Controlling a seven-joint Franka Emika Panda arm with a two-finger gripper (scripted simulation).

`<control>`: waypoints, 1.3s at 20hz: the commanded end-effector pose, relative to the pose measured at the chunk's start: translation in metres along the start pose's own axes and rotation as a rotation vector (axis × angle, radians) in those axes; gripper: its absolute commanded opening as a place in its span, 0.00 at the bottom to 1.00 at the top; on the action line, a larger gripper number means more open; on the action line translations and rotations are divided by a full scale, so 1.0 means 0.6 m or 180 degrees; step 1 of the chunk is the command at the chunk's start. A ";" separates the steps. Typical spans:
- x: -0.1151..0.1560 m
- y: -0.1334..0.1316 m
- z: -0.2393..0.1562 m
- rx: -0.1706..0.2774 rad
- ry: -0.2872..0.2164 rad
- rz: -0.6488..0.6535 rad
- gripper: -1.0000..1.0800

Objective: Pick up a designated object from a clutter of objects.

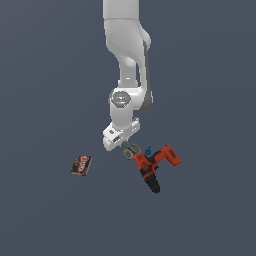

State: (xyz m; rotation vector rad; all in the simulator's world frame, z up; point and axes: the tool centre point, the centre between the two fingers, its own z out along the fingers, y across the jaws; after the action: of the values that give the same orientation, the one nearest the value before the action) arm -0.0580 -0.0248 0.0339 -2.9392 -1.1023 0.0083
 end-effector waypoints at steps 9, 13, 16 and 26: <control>0.061 0.005 -0.129 -0.0013 0.0017 -0.0011 0.00; 0.087 0.008 -0.190 -0.0013 0.0017 -0.0010 0.00; 0.107 0.010 -0.235 -0.0013 0.0016 -0.0008 0.00; 0.177 0.019 -0.388 -0.0013 0.0015 -0.0005 0.00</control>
State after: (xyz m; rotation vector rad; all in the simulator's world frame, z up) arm 0.0257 0.0324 0.2518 -2.9400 -1.1059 -0.0012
